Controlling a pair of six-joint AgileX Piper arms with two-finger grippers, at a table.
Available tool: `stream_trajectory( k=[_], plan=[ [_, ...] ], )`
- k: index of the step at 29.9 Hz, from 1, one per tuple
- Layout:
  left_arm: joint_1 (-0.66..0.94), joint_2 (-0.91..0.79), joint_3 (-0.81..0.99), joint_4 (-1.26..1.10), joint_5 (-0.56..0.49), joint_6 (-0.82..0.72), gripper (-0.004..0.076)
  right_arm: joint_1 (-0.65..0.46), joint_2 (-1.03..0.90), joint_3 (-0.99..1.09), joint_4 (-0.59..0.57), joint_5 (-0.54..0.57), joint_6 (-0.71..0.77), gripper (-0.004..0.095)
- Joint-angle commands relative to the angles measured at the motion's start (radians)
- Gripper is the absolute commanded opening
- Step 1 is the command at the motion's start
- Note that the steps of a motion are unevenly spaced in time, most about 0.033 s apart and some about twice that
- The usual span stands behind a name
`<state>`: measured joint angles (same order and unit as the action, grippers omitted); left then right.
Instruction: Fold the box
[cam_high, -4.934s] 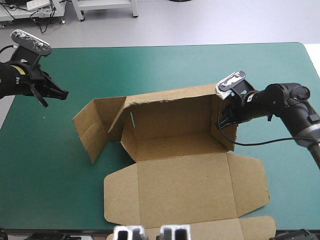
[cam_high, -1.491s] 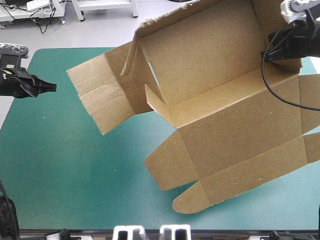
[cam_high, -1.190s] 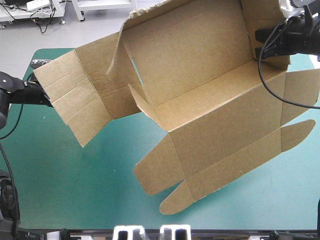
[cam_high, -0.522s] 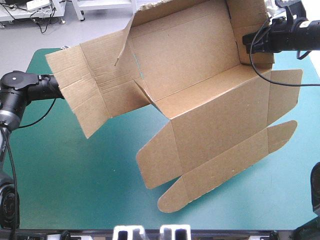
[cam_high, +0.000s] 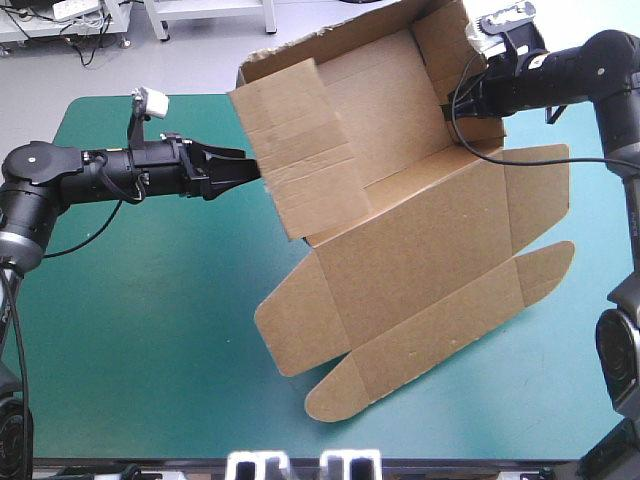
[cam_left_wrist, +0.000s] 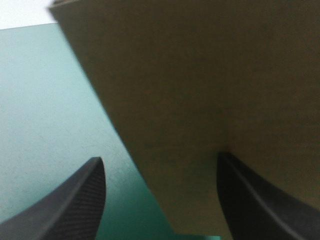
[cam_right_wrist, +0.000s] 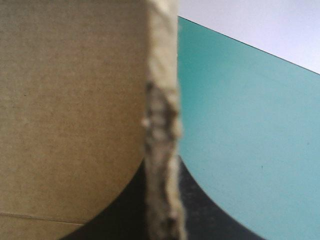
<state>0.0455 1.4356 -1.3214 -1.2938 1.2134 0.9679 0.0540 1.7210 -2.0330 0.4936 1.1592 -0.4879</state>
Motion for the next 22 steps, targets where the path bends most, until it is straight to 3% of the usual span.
stream_trajectory(
  k=[1, 6, 14, 22],
  plan=[
    [-0.027, -0.038, -0.026, -0.070, 0.082, -0.014, 0.0466, 0.044, -0.050, -0.029, -0.020, -0.099, 0.069, -0.0023],
    [-0.027, -0.038, -0.027, -0.101, 0.082, -0.014, 0.0516, 0.093, -0.042, -0.029, -0.161, -0.111, 0.143, -0.0023],
    [-0.027, -0.038, -0.027, -0.143, 0.077, -0.014, 0.0519, 0.125, -0.040, -0.029, -0.242, -0.136, 0.225, -0.0023],
    [-0.027, -0.038, -0.028, -0.109, -0.038, -0.038, 0.0519, 0.189, -0.040, -0.029, -0.331, -0.191, 0.289, -0.0023]
  ],
)
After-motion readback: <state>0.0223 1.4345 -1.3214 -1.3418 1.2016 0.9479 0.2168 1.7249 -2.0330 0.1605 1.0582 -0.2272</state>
